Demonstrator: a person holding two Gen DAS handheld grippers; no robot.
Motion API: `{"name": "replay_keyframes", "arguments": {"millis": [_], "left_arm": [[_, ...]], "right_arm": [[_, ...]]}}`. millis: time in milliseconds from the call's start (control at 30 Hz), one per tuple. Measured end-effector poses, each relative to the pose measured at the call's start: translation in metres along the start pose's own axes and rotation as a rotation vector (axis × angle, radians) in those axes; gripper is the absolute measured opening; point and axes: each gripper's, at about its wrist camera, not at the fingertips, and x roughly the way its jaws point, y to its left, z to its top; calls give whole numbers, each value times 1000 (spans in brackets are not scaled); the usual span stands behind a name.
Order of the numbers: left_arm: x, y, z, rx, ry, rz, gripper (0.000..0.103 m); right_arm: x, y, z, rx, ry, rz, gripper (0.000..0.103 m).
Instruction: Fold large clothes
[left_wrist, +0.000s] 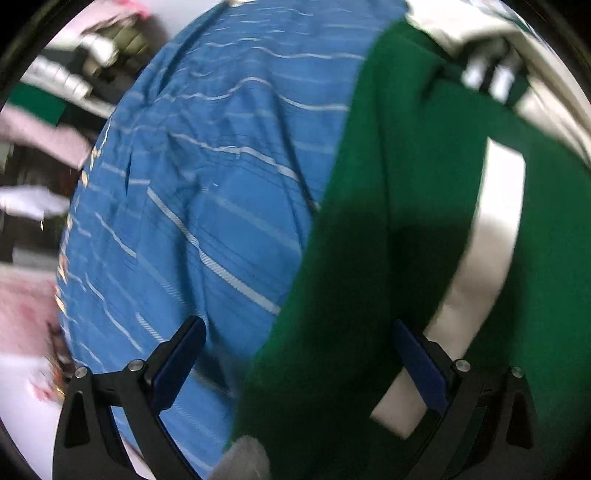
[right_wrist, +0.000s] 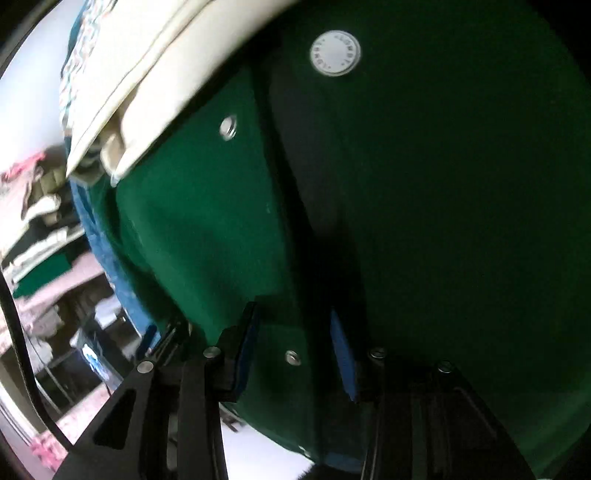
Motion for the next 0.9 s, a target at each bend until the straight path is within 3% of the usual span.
{"name": "replay_keyframes", "arguments": {"millis": [67, 200, 300, 433, 567, 600, 667, 733, 833, 900], "left_arm": [[2, 6, 2, -42, 30, -55, 103], [-1, 25, 12, -108, 129, -122, 103], [-34, 32, 1, -128, 100, -107, 103], [-68, 15, -28, -68, 75, -66, 103], [-68, -4, -63, -32, 118, 0, 103], [-63, -2, -70, -38, 135, 12, 103], [-63, -8, -85, -50, 157, 26, 103], [-70, -16, -103, -54, 179, 40, 103], [-76, -26, -120, -42, 184, 73, 103], [-81, -27, -122, -37, 191, 87, 103]], "right_arm": [[-9, 0, -2, 1, -17, 4, 5], [-29, 7, -14, -73, -58, -87, 5], [-61, 7, -25, -104, -99, -129, 4], [-83, -5, -29, -146, -133, -221, 4], [-79, -25, -13, -150, -58, -202, 4], [-76, -28, -12, -129, -26, -170, 11], [-75, -42, -17, -86, 46, -80, 38], [-73, -50, -27, -80, 82, -21, 45], [-53, -62, -44, -74, 181, 23, 45], [-38, -67, -54, -92, 234, 38, 14]]}}
